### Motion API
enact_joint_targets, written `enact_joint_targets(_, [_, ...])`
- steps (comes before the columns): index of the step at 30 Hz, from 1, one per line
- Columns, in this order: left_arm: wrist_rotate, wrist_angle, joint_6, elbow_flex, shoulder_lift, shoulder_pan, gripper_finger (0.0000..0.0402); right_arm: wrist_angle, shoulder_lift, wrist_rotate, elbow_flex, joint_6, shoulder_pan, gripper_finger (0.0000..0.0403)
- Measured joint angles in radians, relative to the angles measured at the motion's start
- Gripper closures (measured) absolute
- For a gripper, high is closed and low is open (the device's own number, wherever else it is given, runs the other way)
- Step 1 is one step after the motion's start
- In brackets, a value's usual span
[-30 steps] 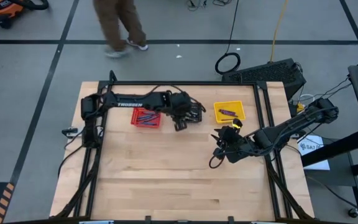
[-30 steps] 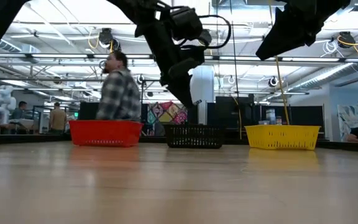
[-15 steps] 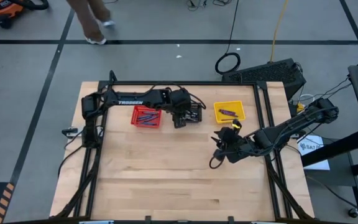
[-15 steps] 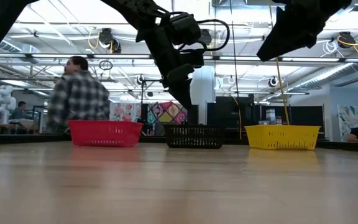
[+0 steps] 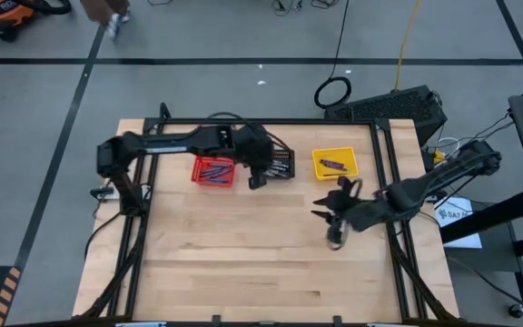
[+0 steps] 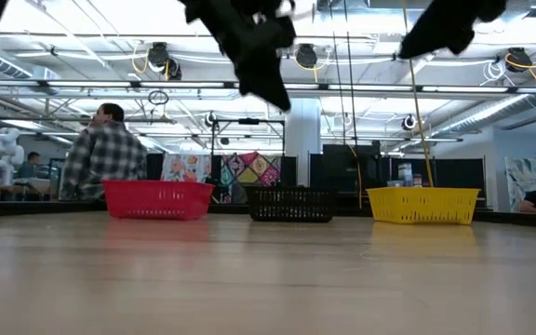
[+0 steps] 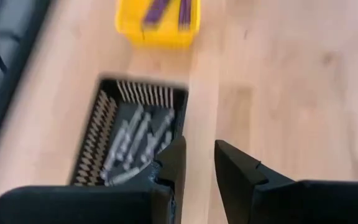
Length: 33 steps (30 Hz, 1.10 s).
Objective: Sort crayons
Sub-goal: Return to Home Position
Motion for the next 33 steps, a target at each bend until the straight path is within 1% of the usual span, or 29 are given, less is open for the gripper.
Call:
enact_joint_targets(3, [0.001,-0.006,0.008,-0.01,-0.089,-0.008,0.0317,0.022,-0.113,-0.073,0.0,-0.119,0.012,0.0293])
enact_joint_targets(6, [0.001,0.005,0.008,-0.063,-0.197,-0.01,0.0317,0.037,-0.249,-0.192,0.0,-0.234,0.015,0.0293])
enact_joint_targets(8, [0.001,0.011,0.001,-0.116,-0.282,-0.01,0.0317,0.041,-0.337,-0.267,0.0,-0.294,0.015,0.0293])
enact_joint_targets(11, [0.001,0.067,-0.005,-0.22,-0.427,-0.011,0.0317,0.085,-0.456,-0.353,-0.029,-0.377,0.018,0.0293])
enact_joint_targets(13, [-0.001,0.146,-0.025,-0.308,-0.523,-0.025,0.0317,0.129,-0.529,-0.403,-0.078,-0.423,0.018,0.0293])
enact_joint_targets(14, [-0.002,0.185,-0.028,-0.354,-0.576,-0.031,0.0317,0.151,-0.567,-0.414,-0.107,-0.437,0.018,0.0293])
enact_joint_targets(18, [-0.002,0.318,-0.056,-0.545,-0.771,-0.071,0.0317,0.218,-0.718,-0.407,-0.261,-0.434,0.018,0.0293])
enact_joint_targets(23, [-0.026,0.423,-0.106,-0.753,-0.972,-0.122,0.0317,0.383,-0.875,-0.408,-0.473,-0.461,0.018,0.0293])
enact_joint_targets(29, [-0.047,0.544,-0.129,-0.96,-1.125,-0.18,0.0317,0.512,-1.027,-0.407,-0.668,-0.505,0.018,0.0293])
enact_joint_targets(33, [-0.106,0.648,-0.133,-1.107,-1.195,-0.214,0.0317,0.564,-1.109,-0.408,-0.767,-0.52,0.018,0.0293])
